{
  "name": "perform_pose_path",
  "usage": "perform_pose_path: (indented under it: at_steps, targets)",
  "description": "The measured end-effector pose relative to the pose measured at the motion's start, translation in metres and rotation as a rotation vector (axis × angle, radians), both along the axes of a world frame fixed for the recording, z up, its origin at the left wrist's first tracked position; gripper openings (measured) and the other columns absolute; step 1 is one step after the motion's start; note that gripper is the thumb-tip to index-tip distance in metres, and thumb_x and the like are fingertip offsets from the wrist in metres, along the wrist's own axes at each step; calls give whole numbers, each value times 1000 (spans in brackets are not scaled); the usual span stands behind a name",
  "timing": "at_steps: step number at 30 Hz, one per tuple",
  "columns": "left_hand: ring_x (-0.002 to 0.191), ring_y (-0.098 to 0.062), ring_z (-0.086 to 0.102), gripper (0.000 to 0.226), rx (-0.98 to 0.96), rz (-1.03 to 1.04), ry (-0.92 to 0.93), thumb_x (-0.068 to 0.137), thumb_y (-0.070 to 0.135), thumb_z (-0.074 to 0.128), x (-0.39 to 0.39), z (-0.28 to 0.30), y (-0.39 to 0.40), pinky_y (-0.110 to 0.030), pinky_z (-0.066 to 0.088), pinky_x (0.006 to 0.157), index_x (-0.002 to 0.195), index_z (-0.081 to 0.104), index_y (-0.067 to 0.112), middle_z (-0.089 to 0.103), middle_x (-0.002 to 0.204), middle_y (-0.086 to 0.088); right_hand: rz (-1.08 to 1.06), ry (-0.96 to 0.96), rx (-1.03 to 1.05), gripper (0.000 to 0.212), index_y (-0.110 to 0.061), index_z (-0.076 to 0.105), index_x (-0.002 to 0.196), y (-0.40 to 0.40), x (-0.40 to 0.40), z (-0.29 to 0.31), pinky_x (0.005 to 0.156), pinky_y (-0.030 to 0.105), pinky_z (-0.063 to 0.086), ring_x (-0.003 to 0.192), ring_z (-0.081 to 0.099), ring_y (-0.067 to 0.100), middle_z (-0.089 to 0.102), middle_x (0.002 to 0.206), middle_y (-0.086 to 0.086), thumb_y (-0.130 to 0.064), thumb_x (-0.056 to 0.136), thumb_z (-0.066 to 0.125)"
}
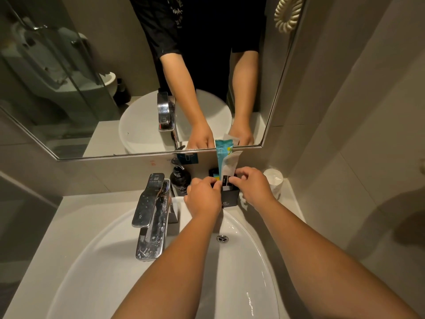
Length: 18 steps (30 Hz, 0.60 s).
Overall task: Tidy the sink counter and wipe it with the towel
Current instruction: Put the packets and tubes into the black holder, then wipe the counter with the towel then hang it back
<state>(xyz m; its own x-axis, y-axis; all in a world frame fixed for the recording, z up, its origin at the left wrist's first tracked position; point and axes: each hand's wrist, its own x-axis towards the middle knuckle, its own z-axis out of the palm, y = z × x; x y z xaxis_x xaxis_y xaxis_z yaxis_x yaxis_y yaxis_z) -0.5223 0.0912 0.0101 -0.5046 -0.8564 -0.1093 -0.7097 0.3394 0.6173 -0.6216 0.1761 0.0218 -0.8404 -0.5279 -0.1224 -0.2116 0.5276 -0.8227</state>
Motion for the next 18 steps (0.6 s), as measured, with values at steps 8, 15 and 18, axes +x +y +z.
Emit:
perform_pose_path:
  at_steps: [8, 15, 18]
  targets:
    - [126, -24, 40, 44, -289, -274, -63, 97, 44, 38, 37, 32, 26, -39, 33, 104, 132, 46, 20, 49, 134, -4, 76, 450, 140, 39, -18, 62, 122, 52, 25, 37, 96, 38, 43, 116, 53, 23, 62, 123, 2, -41, 91, 58]
    - [130, -25, 38, 57, -446, -572, -317, 95, 51, 34, 127, 50, 60, -41, 29, 111, 140, 35, 15, 43, 142, -6, 410, 599, 517, 70, -23, 40, 141, 110, 90, 53, 117, 37, 19, 139, 31, 21, 41, 149, 0, -64, 88, 22]
    - [122, -24, 43, 53, -417, -582, -388, 95, 50, 36, 169, 47, 75, -38, 36, 105, 136, 38, 17, 47, 137, -5, 464, 514, 549, 62, -24, 38, 143, 125, 125, 51, 119, 38, 16, 140, 31, 21, 39, 151, -1, -59, 92, 35]
